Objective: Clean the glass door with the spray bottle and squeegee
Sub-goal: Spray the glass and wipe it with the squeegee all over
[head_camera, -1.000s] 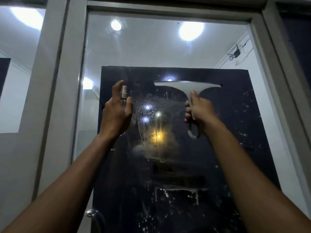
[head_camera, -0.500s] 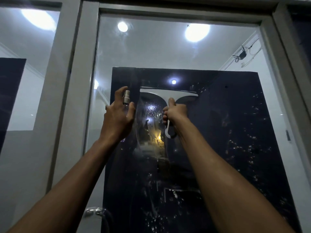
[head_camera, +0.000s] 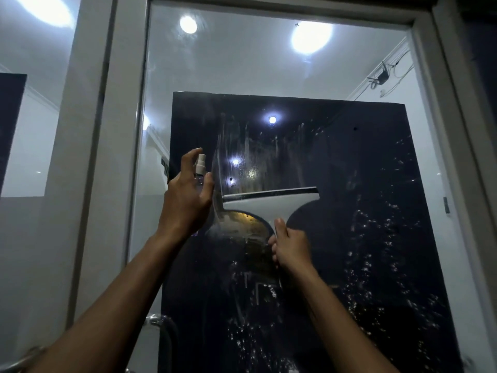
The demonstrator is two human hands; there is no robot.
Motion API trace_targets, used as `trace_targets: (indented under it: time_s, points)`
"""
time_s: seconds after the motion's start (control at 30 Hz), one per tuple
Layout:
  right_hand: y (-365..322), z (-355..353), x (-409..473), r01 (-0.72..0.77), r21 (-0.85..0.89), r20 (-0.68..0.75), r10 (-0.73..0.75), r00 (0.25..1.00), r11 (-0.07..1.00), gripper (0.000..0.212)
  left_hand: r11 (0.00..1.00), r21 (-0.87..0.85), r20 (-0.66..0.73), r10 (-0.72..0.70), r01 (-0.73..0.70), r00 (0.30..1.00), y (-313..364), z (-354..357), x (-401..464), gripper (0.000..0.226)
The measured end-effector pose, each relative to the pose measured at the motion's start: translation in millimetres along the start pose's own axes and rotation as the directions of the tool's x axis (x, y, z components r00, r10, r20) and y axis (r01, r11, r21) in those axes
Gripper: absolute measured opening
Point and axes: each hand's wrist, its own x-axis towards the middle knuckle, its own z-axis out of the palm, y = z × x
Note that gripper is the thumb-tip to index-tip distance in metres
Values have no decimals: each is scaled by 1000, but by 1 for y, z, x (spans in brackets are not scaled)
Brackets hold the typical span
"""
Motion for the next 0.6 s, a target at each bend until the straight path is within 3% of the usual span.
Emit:
trace_targets:
  time_s: [0.17,0.27,0.37,0.47,0.6]
  points:
    - [20,-13,-14,6,6,38,-6,999,1000,58,1000,-2,16,-9,9,1000,2,-1,-9,48]
    - [13,-18,-9,104,-6,32,-103,994,995,57,1000,9,28,-7,6,1000,4,-4,-9,48]
    - [-10,-22,13,277,-164,37,-274,961,947,59,1000,27,29,-2,1,1000,3,-10,-5,49]
    - [-50,-17,38,500,-363,253,-433,865,786,61,999,47,24,16,-17,1000,3,-15,0,49]
    - [-92,4,62,628,-613,500,-380,778,480,59,998,61,24,15,-16,1000,3,-16,1,49]
